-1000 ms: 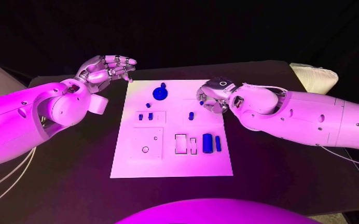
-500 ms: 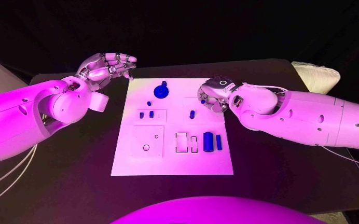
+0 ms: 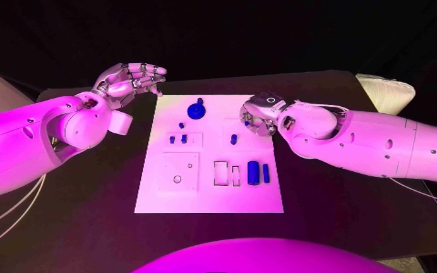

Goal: Assemble the parts on the task board

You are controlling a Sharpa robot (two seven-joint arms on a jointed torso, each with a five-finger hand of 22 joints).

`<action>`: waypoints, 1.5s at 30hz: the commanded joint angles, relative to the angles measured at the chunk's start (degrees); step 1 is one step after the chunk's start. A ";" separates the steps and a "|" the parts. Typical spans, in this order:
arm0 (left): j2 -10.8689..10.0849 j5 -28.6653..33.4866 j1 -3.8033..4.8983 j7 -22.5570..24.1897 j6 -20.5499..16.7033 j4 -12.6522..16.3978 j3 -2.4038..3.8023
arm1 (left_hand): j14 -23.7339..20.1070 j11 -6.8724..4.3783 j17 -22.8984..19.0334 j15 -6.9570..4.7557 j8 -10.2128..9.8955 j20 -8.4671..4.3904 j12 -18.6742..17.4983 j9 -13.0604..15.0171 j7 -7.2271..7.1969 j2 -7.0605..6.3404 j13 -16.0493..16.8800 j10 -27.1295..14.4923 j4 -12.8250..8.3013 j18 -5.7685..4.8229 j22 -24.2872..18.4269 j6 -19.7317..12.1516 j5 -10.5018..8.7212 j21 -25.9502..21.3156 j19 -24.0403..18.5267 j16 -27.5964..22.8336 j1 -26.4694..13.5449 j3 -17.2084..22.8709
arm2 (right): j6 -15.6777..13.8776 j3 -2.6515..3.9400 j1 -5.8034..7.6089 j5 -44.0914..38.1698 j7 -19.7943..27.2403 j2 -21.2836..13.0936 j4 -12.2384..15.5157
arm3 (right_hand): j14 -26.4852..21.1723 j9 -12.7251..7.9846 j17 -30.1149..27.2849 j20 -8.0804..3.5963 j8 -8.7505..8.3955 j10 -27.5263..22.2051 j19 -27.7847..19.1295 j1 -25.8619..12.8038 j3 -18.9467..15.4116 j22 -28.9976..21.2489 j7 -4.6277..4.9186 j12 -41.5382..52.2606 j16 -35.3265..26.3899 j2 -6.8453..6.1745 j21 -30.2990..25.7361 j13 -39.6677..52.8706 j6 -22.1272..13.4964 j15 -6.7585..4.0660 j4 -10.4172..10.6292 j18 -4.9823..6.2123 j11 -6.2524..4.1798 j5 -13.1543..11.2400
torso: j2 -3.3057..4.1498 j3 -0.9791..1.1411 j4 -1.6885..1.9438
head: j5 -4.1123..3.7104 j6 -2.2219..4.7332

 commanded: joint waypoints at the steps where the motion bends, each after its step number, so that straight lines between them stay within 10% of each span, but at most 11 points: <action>1: 0.01 0.43 0.02 0.40 0.08 0.11 0.04 | -0.15 0.13 -0.05 0.13 -0.15 0.05 -0.33 -0.06 0.31 0.20 -0.05 0.31 0.10 0.79 -0.05 -0.04 0.27 -0.19 0.30 -0.20 0.15 -0.40 | 0.49 -0.09 -0.31 -0.06 -0.55 0.56 0.03 | 0.52 -0.06 -0.37 0.00 -0.28 0.07 0.35 -0.69 0.12 4.96 0.27 -0.79 -0.08 0.17 -0.56 -0.37 -0.34 -0.29 0.09 -0.72 0.12 -0.32 | 0.01 -0.04 0.08 | 0.06 -0.17; 27: -0.30 0.23 0.01 -0.52 0.46 0.07 0.03 | -0.12 0.18 -0.12 0.14 -0.26 0.05 -0.50 -0.13 0.38 0.11 -0.21 0.28 0.02 0.81 -0.21 -0.15 0.26 -0.41 0.49 -0.33 0.41 -0.57 | -2.97 -0.10 -0.92 0.17 -1.84 0.21 0.91 | -6.01 -0.77 -10.74 2.34 -3.17 -9.19 -5.27 -0.14 0.27 0.83 2.71 -4.77 -9.17 -1.49 -13.43 -5.07 -3.38 2.00 -2.25 1.31 3.10 0.00 | -0.07 -0.04 0.03 | 0.13 -0.38; 45: -0.23 0.15 -0.02 -0.92 0.60 -0.09 0.00 | -0.02 0.20 -0.13 0.15 -0.35 0.04 -0.54 -0.18 0.43 0.12 -0.28 0.32 0.03 0.81 -0.27 -0.27 0.26 -0.48 0.62 -0.33 0.49 -0.66 | -6.19 -0.10 -1.74 3.15 -2.00 -0.57 0.77 | -4.71 -1.30 -9.18 1.54 -3.50 -2.62 -3.26 1.05 2.34 3.68 1.76 -2.16 -6.43 -0.19 -8.22 -5.76 -0.85 0.91 -4.24 0.60 1.72 -1.51 | -0.04 -0.02 0.08 | -0.07 -0.45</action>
